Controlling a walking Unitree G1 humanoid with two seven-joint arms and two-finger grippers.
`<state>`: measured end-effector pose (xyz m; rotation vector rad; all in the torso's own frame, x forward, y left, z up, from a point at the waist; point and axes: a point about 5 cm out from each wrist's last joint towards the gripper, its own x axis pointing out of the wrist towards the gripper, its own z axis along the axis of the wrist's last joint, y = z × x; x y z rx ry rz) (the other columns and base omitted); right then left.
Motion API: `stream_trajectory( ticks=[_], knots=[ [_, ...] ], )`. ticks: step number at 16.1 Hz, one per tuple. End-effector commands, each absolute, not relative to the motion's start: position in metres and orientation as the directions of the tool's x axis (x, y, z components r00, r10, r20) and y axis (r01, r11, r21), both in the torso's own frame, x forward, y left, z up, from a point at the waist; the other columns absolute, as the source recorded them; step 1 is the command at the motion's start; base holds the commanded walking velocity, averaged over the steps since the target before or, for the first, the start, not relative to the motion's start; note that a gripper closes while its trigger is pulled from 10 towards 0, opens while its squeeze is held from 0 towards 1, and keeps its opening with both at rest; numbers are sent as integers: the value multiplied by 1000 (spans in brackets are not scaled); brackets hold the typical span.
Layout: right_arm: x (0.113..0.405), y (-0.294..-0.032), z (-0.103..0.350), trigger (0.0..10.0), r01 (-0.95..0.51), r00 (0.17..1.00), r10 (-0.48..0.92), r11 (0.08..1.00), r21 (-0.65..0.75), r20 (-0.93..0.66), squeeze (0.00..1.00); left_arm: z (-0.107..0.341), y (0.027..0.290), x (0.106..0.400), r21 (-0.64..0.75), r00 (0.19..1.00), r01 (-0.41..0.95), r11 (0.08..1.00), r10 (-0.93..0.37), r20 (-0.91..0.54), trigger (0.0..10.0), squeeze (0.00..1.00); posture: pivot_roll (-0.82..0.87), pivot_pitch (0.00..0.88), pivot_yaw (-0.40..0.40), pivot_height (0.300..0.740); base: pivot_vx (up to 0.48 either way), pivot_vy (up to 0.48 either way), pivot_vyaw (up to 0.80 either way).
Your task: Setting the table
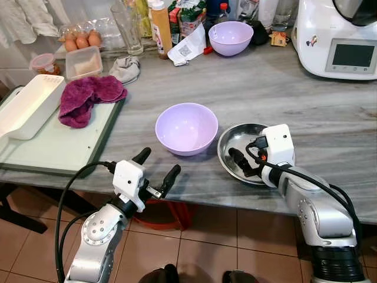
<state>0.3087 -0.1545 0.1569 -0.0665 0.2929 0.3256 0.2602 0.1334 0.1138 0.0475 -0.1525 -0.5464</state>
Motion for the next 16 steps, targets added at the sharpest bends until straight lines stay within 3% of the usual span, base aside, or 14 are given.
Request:
stream_trajectory(
  ticks=[1, 9, 14, 16],
  knots=[
    [311, -148, 156, 10000, -348, 898, 329, 938, -12, -293, 263, 110, 135, 259, 90, 850, 506, 858, -514, 116, 10000, 0, -158, 172, 82, 740, 0, 0, 0],
    [316, -136, 157, 10000, -369, 894, 362, 929, 21, -264, 259, 108, 132, 261, 91, 846, 514, 853, -522, 110, 10000, 0, -166, 174, 88, 740, 0, 0, 0],
    [315, -139, 158, 10000, -358, 904, 353, 933, 25, -242, 259, 108, 132, 261, 92, 846, 515, 852, -523, 109, 10000, 0, -164, 173, 91, 740, 0, 0, 0],
    [310, -148, 171, 10000, -330, 932, 330, 944, 24, -152, 259, 109, 133, 261, 96, 847, 512, 854, -520, 111, 10000, 0, -161, 175, 88, 740, 0, 0, 0]
  ],
)
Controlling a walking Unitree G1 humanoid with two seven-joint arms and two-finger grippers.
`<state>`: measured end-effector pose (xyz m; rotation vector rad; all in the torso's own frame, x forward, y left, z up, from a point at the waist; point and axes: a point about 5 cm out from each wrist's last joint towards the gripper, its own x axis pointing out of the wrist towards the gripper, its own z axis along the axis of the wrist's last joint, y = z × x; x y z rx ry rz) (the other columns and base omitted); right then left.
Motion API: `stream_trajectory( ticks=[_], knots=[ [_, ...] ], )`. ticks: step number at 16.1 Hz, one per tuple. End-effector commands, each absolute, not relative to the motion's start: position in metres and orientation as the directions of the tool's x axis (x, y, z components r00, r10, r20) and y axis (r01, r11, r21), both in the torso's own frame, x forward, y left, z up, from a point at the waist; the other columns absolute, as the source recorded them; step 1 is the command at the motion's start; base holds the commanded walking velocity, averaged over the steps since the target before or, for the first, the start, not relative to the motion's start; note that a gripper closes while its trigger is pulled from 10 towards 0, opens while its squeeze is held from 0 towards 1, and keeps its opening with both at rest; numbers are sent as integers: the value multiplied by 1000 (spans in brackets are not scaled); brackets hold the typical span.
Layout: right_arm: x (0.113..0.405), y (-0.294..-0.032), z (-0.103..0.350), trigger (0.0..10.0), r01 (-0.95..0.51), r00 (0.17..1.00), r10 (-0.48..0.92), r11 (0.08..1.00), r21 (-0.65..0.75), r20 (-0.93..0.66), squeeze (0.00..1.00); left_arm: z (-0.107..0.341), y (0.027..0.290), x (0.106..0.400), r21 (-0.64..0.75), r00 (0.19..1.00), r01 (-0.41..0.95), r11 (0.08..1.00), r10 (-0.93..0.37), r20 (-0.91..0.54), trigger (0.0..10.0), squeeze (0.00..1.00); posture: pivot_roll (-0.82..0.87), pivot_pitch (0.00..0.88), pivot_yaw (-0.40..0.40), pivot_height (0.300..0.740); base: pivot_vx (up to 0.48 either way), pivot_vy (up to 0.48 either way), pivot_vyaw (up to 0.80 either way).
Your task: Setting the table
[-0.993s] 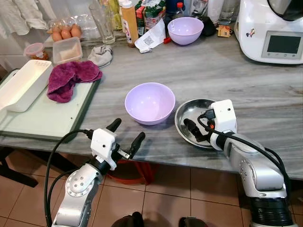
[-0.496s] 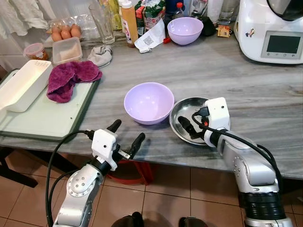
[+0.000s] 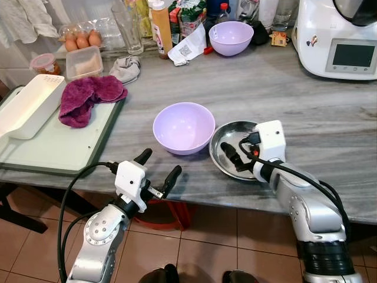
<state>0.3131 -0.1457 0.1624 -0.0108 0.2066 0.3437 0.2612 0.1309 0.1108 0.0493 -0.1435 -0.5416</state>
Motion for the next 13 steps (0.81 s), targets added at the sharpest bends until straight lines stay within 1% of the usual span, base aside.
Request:
stream_trajectory(
  ticks=[1, 2, 4, 5, 6, 8, 9, 11, 12, 13],
  knots=[
    [309, -150, 173, 10000, -323, 936, 323, 946, 22, -137, 259, 109, 134, 261, 97, 848, 510, 855, -518, 113, 10000, 0, -162, 175, 87, 740, 0, 0, 0],
    [304, -157, 183, 10000, -300, 951, 302, 953, 35, -63, 255, 111, 138, 261, 97, 853, 500, 860, -509, 118, 10000, 0, -164, 173, 86, 740, 0, 0, 0],
    [301, -161, 191, 10000, -288, 957, 288, 957, 35, -13, 255, 110, 140, 259, 98, 853, 499, 861, -508, 117, 10000, 0, -171, 172, 87, 740, 0, 0, 0],
    [299, -164, 195, 10000, -275, 961, 274, 961, 23, 20, 71, 110, 140, 259, 100, 854, 497, 862, -506, 119, 10000, 0, -173, 172, 87, 740, 0, 0, 0],
    [295, -169, 202, 10000, -237, 969, 236, 971, 7, 77, 0, 114, 146, 260, 117, 871, 455, 883, -469, 145, 10000, 0, -177, 172, 87, 740, 0, 0, 0],
    [291, -175, 207, 10000, -173, 978, 171, 985, 6, 122, 0, 118, 154, 263, 122, 897, 395, 911, -411, 164, 10000, 0, -181, 172, 86, 740, 0, 0, 0],
    [287, -184, 206, 10000, -69, 989, 73, 997, -38, 132, 0, 120, 164, 266, 134, 926, 309, 942, -330, 181, 10000, 0, -183, 168, 83, 740, 0, 0, 0],
    [284, -191, 204, 10000, 28, 990, -10, 991, -129, 141, 0, 124, 169, 268, 117, 949, 228, 967, -247, 197, 10000, 0, -187, 171, 81, 740, 0, 0, 0],
    [281, -188, 204, 10000, 16, 987, 8, 988, -153, 159, 0, 126, 170, 269, 120, 959, 171, 978, -193, 207, 10000, 0, -188, 170, 79, 740, 0, 0, 0],
    [280, -186, 205, 10000, 26, 983, 1, 989, -146, 183, 0, 127, 171, 272, 123, 969, 113, 986, -137, 204, 10000, 0, -185, 168, 80, 740, 0, 0, 0]
  ],
)
